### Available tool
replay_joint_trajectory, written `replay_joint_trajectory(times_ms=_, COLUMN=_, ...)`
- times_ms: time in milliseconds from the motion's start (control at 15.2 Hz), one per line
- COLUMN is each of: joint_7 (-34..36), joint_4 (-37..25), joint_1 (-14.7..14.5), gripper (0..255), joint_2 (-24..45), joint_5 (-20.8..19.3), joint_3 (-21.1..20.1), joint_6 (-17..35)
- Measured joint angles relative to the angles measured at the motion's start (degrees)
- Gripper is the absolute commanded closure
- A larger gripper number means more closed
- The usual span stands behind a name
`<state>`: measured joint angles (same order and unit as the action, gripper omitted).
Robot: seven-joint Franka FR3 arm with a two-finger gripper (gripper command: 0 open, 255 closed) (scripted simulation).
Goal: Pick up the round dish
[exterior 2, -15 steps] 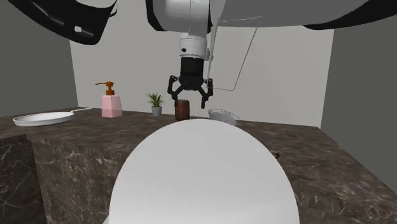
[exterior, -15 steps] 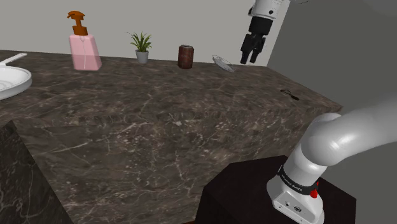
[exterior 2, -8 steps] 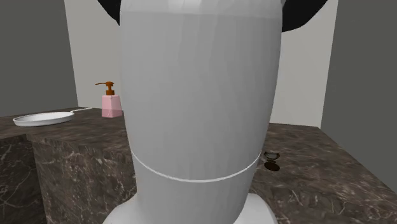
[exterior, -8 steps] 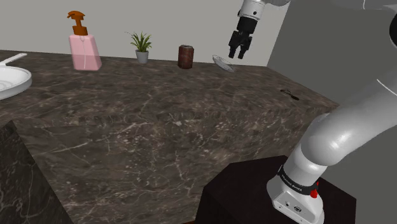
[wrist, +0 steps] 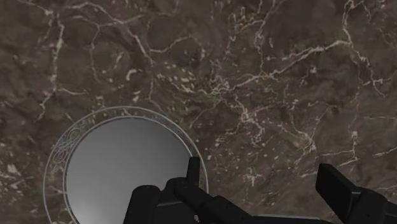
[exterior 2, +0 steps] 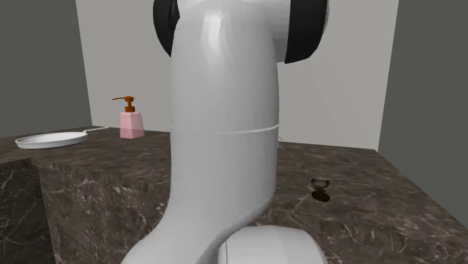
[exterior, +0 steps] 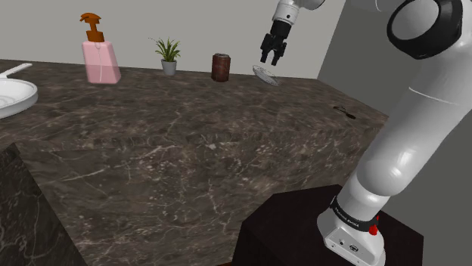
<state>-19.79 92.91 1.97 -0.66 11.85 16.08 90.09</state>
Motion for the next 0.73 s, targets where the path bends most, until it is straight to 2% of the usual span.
replay_joint_trajectory(times_ms=264, joint_7=-2.1, joint_4=-12.5, joint_1=2.2, gripper=0, joint_2=11.0, joint_5=5.3, joint_3=1.4, joint_6=-3.0)
replay_joint_trajectory(times_ms=396, joint_7=-2.9, joint_4=-13.3, joint_1=2.8, gripper=0, joint_2=12.7, joint_5=6.2, joint_3=1.6, joint_6=-2.5)
replay_joint_trajectory(times_ms=726, joint_7=-3.9, joint_4=-9.1, joint_1=2.6, gripper=0, joint_2=12.4, joint_5=6.2, joint_3=1.6, joint_6=1.3)
